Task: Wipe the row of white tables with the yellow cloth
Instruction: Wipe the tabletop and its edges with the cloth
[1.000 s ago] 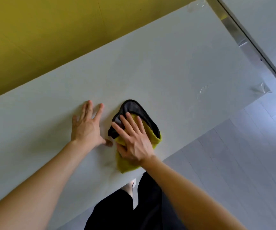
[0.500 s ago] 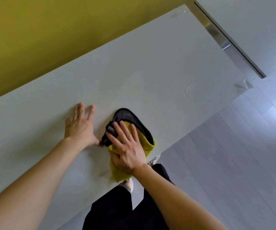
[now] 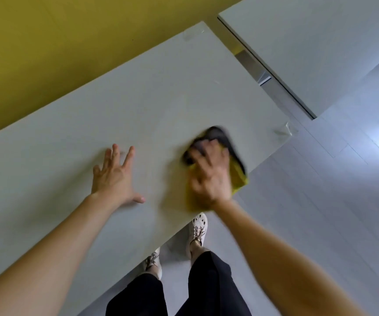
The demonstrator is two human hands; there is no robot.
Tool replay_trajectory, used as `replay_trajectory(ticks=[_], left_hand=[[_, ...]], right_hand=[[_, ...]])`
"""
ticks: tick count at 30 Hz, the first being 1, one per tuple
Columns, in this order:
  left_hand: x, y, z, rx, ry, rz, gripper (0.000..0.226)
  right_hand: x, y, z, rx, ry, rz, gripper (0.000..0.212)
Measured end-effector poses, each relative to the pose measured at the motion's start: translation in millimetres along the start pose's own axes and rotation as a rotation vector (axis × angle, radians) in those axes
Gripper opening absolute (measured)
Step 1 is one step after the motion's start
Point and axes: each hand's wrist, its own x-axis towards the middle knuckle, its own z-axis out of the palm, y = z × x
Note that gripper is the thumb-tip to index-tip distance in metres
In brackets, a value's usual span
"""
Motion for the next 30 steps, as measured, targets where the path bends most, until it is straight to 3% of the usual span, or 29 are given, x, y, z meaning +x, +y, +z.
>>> replay_trajectory(ticks=[3,5,7,9,12,15,17,19,21,23,25,27,30], left_hand=[[20.8,20.9,-20.4,0.089,-0.006,-0.016,0.174],[36.2,29.6,-30.4,0.121,-0.022,-0.033,0.176],[48.3,35.2,-33.2,0.093,-0.034,-0.036,0.176],[57.4,36.8,-28.4,0.076,-0.020,-0.048,0.177],[60.4,34.6,-23.0,0.134,0.017,-0.028,0.180],[55.3,35.0,-24.9,0.170,0.040,-0.034,0.179],[52.6,38.0,-29.1,0.156,0.042,-0.032,0.178],[50.6,39.5,-32.2,0.151,0.035,-0.029,0.177],[49.1,39.8,-34.9,0.143,0.030,-0.025,0.175],[48.4,40.1,-35.2,0.139,0.035,-0.022,0.176],[48.9,39.9,-34.3,0.153,0.038,-0.022,0.177],[48.9,39.6,-34.0,0.159,0.028,-0.022,0.177],[47.4,40.9,-35.8,0.149,0.029,-0.027,0.176]], right_hand=[[-33.2,-68.7,19.4,0.072,-0.285,-0.426,0.076],[-23.0,-54.8,17.2,0.119,-0.355,-0.578,0.077],[6.0,-2.5,7.7,0.138,-0.320,-0.641,0.076],[44.8,70.5,-11.9,0.108,-0.223,-0.508,0.073],[100.2,160.7,-50.3,0.019,-0.020,-0.100,0.071],[121.3,152.2,-55.3,-0.054,0.060,0.335,0.073],[109.4,99.4,-40.5,-0.045,0.119,0.411,0.068],[78.2,35.1,-17.1,0.042,0.068,0.164,0.061],[49.1,-15.1,1.1,0.088,-0.134,-0.217,0.063],[47.9,-18.4,6.5,0.074,-0.298,-0.533,0.065],[76.6,19.5,2.4,0.098,-0.321,-0.709,0.068],[113.8,73.0,-12.5,0.131,-0.222,-0.589,0.069],[171.5,139.8,-45.4,0.012,-0.012,0.031,0.070]])
